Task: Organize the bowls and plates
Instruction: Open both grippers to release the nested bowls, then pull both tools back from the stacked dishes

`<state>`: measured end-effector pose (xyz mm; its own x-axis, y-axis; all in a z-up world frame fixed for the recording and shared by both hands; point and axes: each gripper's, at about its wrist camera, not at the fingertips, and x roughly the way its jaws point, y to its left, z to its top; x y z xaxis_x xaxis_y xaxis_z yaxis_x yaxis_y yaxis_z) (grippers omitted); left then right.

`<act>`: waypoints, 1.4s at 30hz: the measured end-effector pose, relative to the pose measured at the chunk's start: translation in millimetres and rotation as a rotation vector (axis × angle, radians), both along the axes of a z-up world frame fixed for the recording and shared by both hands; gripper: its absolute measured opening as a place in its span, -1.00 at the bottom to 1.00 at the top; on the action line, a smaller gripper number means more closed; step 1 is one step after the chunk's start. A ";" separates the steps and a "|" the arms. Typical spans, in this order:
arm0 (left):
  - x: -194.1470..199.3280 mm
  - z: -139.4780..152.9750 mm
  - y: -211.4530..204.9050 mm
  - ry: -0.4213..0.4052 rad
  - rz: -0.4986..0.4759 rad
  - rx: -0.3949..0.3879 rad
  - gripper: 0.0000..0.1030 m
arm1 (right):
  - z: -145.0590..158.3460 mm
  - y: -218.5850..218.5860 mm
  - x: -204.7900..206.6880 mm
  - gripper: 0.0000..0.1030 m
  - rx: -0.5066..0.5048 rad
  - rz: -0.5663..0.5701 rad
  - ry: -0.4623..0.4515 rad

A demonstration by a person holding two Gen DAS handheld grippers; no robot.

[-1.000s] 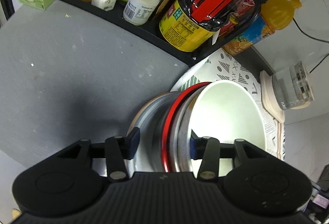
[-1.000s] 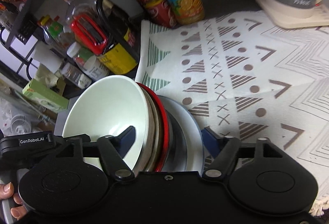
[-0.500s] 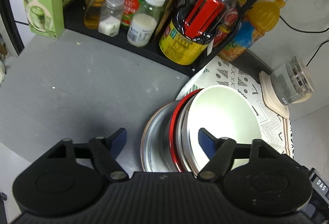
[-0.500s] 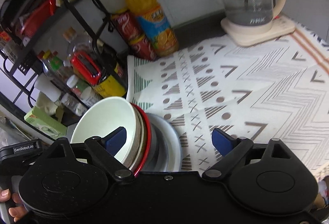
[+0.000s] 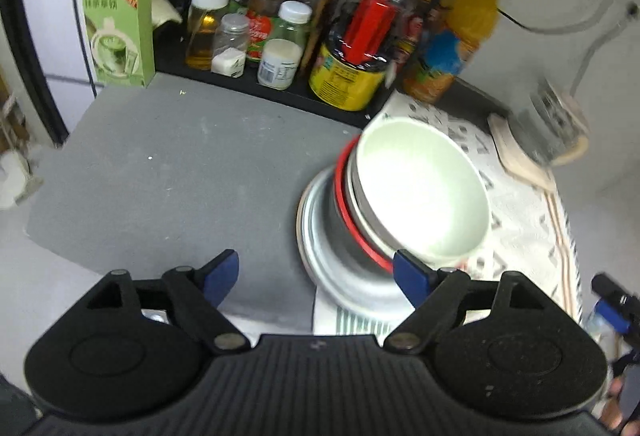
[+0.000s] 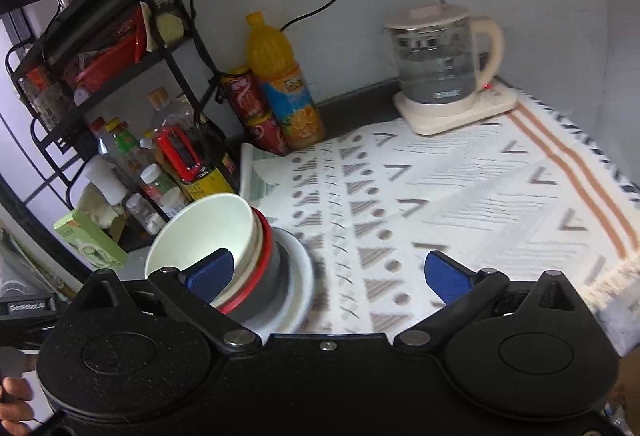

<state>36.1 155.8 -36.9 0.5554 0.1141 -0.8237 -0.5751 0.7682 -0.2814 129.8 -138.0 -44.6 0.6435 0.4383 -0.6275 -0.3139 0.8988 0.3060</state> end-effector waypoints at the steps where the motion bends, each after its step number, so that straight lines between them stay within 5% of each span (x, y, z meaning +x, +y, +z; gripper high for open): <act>1: -5.9 2.7 -5.7 0.002 -0.007 0.014 0.61 | 1.3 -4.2 -7.1 1.00 -0.009 -0.012 -0.002; 15: -57.2 30.6 -54.5 -0.046 -0.064 0.056 0.62 | 20.6 -48.1 -79.2 1.00 -0.089 -0.071 -0.070; 19: -70.0 39.2 -67.4 -0.069 -0.091 0.079 0.79 | 23.4 -54.2 -96.0 1.00 -0.108 -0.077 -0.075; 25: -90.7 54.3 -83.9 -0.117 -0.129 0.120 0.96 | 30.3 -56.6 -116.7 1.00 -0.118 -0.063 -0.085; 42: -140.9 69.5 -103.4 -0.183 -0.211 0.158 0.99 | 39.5 -51.4 -159.2 1.00 -0.139 -0.071 -0.110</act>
<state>-104.7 52.4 32.6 0.7175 0.0987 -0.6896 -0.3490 0.9076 -0.2332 -29.4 -189.4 -5.1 0.7375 0.3038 -0.6031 -0.2730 0.9510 0.1452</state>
